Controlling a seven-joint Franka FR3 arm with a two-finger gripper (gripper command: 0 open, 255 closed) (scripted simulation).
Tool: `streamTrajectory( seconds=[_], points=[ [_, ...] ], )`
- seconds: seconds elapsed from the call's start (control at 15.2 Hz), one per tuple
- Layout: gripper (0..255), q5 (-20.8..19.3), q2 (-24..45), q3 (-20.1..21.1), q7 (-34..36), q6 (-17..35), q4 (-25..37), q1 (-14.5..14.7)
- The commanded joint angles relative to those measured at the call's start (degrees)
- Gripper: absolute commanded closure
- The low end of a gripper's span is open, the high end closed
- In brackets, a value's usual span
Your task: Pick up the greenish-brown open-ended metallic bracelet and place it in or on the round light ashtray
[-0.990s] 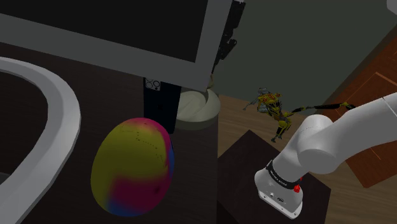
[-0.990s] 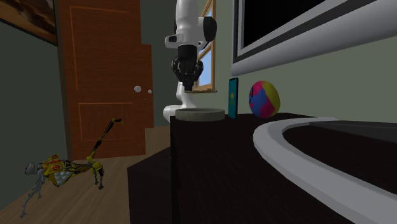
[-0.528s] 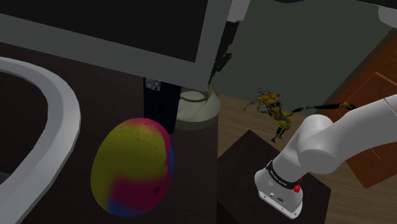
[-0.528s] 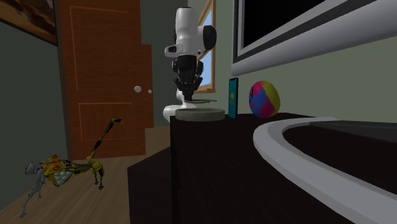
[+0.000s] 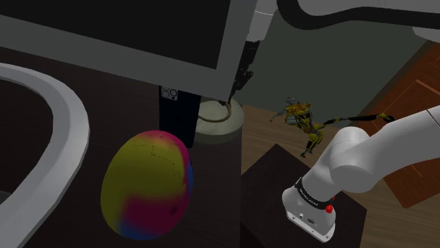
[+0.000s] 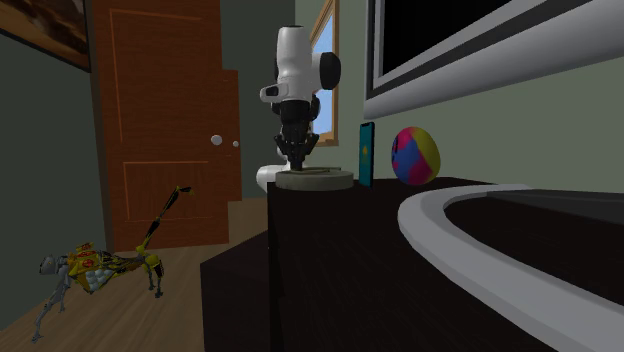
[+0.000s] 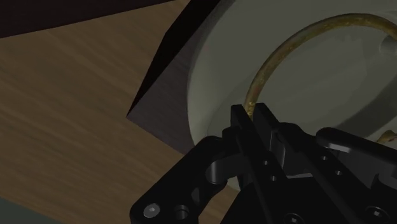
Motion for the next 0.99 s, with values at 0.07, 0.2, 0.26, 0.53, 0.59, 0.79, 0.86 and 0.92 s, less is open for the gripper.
streamTrajectory(
  seconds=[0.07, 0.2, 0.26, 0.53, 0.59, 0.79, 0.86, 0.92],
  points=[
    [255, 0.0, 0.0, 0.0, 0.0, 0.1, -0.2, 0.0],
    [255, 0.0, 0.0, 0.0, 0.0, 0.1, -0.2, 0.0],
    [0, 0.0, 0.0, 0.0, 0.0, 0.1, -0.2, 0.0],
    [0, 0.0, 0.0, 0.0, 0.0, 0.0, -0.2, 0.0],
    [0, 0.0, 0.0, 0.0, 0.0, 0.1, -0.2, 0.0],
    [0, -0.5, 0.8, -0.5, 0.3, -5.5, 6.2, -0.3],
    [0, -0.7, 1.1, -0.6, 0.4, -7.0, 8.0, -0.4],
    [0, -0.7, 1.1, -0.6, 0.4, -7.0, 8.0, -0.4]
  ],
)
